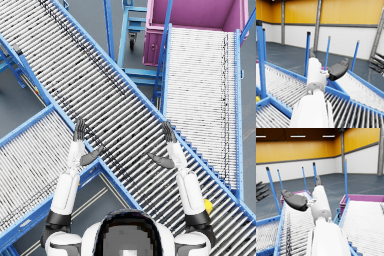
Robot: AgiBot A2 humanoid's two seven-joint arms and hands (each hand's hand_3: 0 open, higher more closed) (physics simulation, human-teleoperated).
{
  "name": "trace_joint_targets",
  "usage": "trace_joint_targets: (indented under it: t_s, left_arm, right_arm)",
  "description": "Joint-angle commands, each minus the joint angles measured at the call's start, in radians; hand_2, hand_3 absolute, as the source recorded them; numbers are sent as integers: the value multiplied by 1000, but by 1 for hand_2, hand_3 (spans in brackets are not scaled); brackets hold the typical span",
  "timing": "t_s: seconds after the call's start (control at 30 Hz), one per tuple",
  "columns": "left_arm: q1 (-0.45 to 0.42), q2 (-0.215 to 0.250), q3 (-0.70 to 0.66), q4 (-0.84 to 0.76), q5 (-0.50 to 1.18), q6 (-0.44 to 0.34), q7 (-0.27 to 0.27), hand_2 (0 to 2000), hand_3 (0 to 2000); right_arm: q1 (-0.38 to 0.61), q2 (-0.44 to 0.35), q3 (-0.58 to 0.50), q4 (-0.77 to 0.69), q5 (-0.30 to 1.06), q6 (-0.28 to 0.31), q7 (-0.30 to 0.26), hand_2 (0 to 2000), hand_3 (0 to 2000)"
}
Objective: Pick up the oil and place it on the left assembly line, put the cola on the right, and keep Sprite still
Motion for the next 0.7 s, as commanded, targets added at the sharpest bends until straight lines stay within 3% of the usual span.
trace_joint_targets:
  t_s: [0.03,0.7]
  left_arm:
    - [0,0,0,0,0,0,0,0,0]
    - [0,0,0,0,0,0,0,0,0]
  right_arm:
    - [0,0,0,0,0,0,0,0,0]
    - [0,0,0,0,0,0,0,0,0]
